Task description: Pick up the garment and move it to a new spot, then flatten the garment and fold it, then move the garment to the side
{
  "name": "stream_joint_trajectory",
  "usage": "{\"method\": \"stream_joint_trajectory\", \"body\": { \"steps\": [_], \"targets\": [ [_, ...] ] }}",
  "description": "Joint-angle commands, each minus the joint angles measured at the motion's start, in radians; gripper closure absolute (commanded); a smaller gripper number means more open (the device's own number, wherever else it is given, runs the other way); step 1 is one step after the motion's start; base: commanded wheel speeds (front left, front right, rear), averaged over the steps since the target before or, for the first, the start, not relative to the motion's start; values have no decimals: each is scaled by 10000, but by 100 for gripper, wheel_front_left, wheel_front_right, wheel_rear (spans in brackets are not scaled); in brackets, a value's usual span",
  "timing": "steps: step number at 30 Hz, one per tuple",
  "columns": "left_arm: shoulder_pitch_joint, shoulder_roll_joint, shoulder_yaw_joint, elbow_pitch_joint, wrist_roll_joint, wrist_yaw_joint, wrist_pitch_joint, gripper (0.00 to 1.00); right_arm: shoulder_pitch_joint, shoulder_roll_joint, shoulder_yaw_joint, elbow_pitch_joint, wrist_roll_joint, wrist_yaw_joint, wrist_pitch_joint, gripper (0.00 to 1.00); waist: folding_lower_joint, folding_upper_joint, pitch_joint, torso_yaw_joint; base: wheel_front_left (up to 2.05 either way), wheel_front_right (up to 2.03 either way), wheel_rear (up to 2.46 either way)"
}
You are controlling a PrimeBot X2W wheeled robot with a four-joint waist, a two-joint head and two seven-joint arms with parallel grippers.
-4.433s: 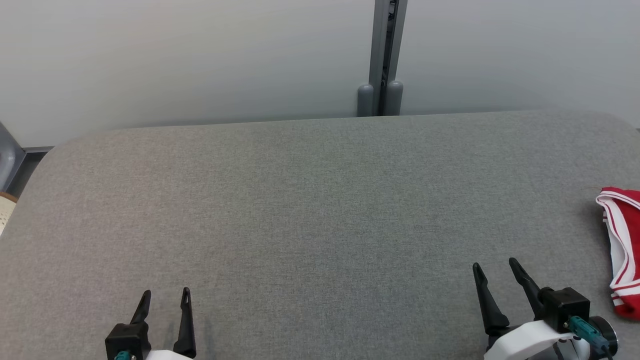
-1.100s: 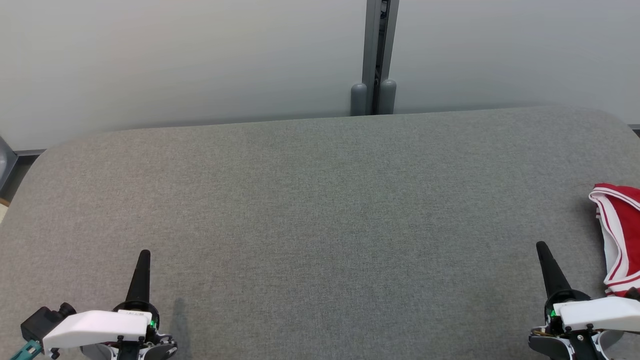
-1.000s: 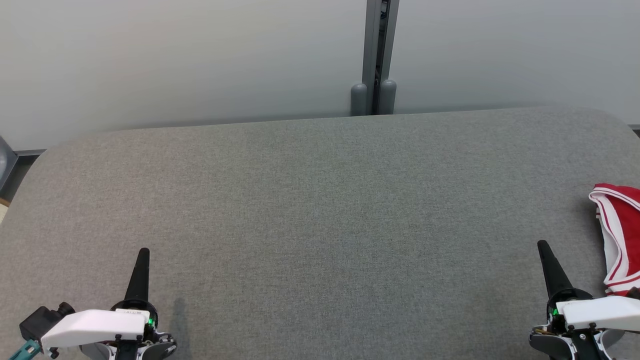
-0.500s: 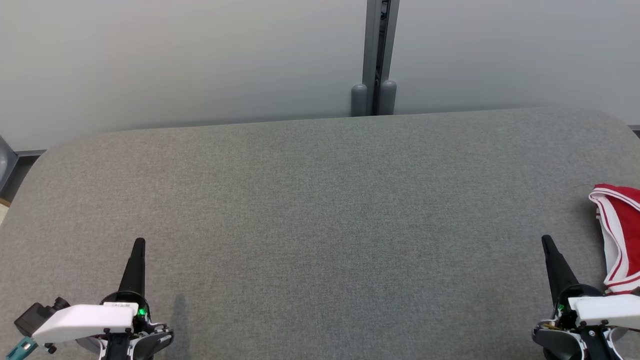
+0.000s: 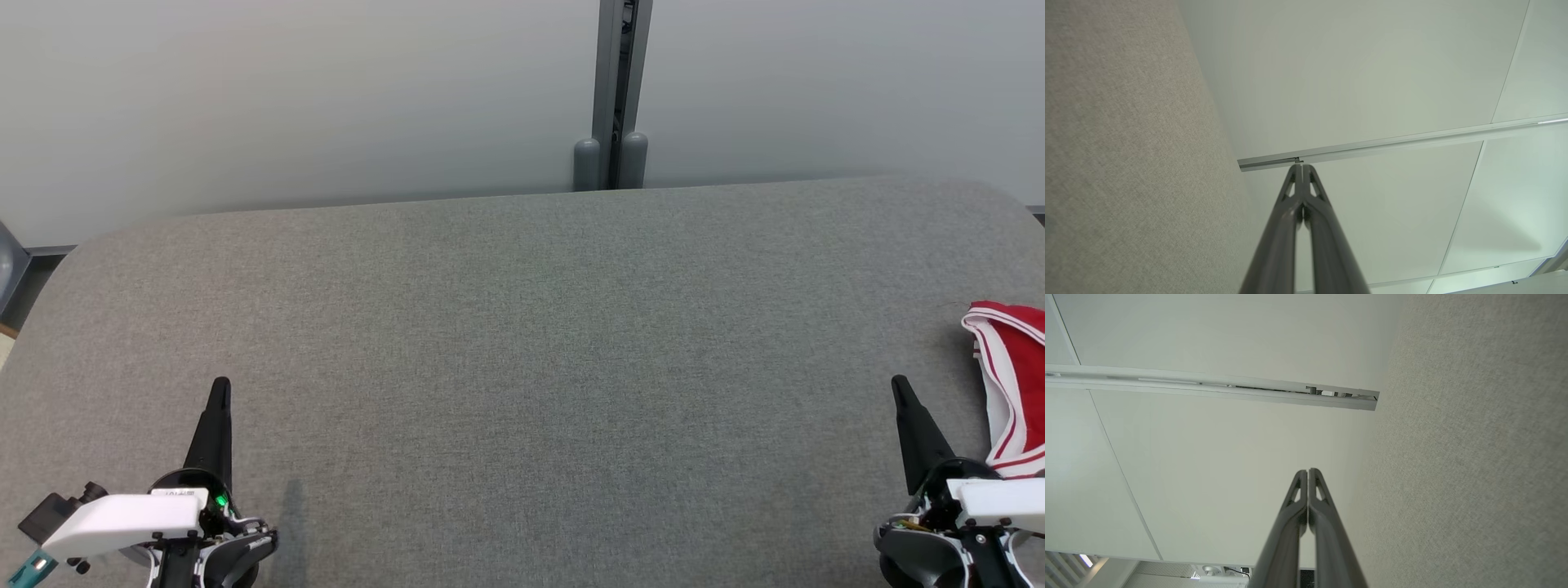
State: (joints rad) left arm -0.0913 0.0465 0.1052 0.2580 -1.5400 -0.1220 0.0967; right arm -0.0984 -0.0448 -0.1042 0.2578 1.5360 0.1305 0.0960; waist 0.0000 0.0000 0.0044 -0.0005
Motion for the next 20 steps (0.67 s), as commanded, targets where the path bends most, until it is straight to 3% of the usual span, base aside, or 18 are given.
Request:
{"method": "stream_joint_trajectory", "body": {
  "steps": [1,20],
  "targets": [
    [-221,59,65,-84,-199,-56,69,100,-149,-89,-54,-94,235,4,85,100,0,0,-2,1,0,0,0],
    [-245,62,120,-151,-735,-115,210,100,-141,-95,-118,-163,781,4,214,100,0,0,-13,5,0,0,0]
  ]
}}
